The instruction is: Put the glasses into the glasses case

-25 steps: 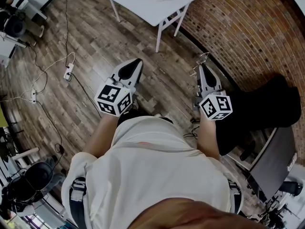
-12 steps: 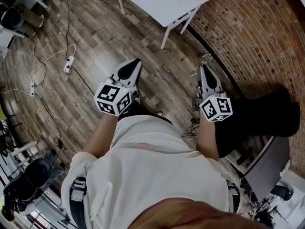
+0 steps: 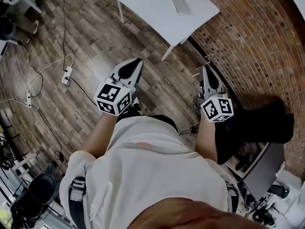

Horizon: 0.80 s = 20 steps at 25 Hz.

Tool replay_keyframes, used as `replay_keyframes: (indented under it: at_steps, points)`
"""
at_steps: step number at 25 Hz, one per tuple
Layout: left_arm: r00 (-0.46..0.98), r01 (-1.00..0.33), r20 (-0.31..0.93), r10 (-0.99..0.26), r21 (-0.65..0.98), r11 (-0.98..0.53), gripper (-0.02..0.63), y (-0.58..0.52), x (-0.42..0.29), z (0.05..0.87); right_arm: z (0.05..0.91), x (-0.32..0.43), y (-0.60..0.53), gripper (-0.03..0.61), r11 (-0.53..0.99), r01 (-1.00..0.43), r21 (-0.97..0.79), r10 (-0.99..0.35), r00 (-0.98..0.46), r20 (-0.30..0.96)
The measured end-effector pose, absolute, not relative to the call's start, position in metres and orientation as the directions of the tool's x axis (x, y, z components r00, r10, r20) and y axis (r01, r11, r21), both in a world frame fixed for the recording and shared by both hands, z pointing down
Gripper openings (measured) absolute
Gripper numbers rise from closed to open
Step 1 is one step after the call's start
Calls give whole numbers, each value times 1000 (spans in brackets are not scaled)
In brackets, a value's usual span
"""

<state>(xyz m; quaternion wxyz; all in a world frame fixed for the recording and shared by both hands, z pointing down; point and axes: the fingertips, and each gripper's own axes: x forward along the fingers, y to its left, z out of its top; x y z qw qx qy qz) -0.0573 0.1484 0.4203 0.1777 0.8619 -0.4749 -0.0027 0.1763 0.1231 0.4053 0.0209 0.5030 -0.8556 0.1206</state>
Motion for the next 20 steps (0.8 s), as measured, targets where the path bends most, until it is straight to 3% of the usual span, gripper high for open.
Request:
replay_keyframes:
  at_steps: [20]
  points:
    - [454,-850,141,-880,363,-381,26,57,-153,425,401,71,2,83,578,-797,-173,-776,-603,185]
